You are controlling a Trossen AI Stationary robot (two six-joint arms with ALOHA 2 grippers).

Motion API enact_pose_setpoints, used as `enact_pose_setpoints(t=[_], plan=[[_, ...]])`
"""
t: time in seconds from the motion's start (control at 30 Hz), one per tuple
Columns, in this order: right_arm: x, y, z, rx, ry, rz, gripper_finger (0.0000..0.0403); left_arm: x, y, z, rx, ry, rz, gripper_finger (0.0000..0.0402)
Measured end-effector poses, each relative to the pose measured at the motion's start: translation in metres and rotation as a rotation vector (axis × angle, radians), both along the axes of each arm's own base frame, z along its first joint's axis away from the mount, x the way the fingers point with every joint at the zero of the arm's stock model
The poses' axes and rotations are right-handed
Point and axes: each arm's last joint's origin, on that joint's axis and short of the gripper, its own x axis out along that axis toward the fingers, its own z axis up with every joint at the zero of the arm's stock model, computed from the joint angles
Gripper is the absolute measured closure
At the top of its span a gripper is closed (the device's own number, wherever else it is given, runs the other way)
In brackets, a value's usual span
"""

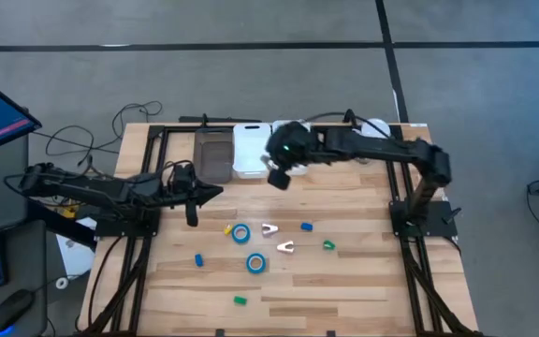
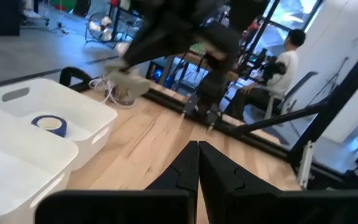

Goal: Pick and place Stapler, Stapler remover, tape
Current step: Put the gray staple remover into the left white bin

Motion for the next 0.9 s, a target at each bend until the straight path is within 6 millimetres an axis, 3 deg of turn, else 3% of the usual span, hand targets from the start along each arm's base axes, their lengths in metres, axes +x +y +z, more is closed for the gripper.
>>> enact_pose_setpoints(t=[0.2,0.4,0.67,0.9], plan=[[0.033,-0.033,-0.021,0.025,0.029,0.002,0.0403,-0.009,-0.002,0.008,0.014,-0.057,-0.022,0.0399],[0.057,-0.055,-0.057,0.024,0.097,-0.013,0.0403,-0.015,-0.001,0.013,0.029,-0.090,-0.021,0.0399],[0.080,-0.077,-0.104,0.029,0.108,-0.047,0.0403,-0.015,-0.001,0.013,0.034,-0.090,-0.022,0.0399],[0.088,-0.090,-0.136,0.050,0.126,-0.085,0.0403,-0.015,-0.001,0.013,0.032,-0.090,-0.022,0.0399]])
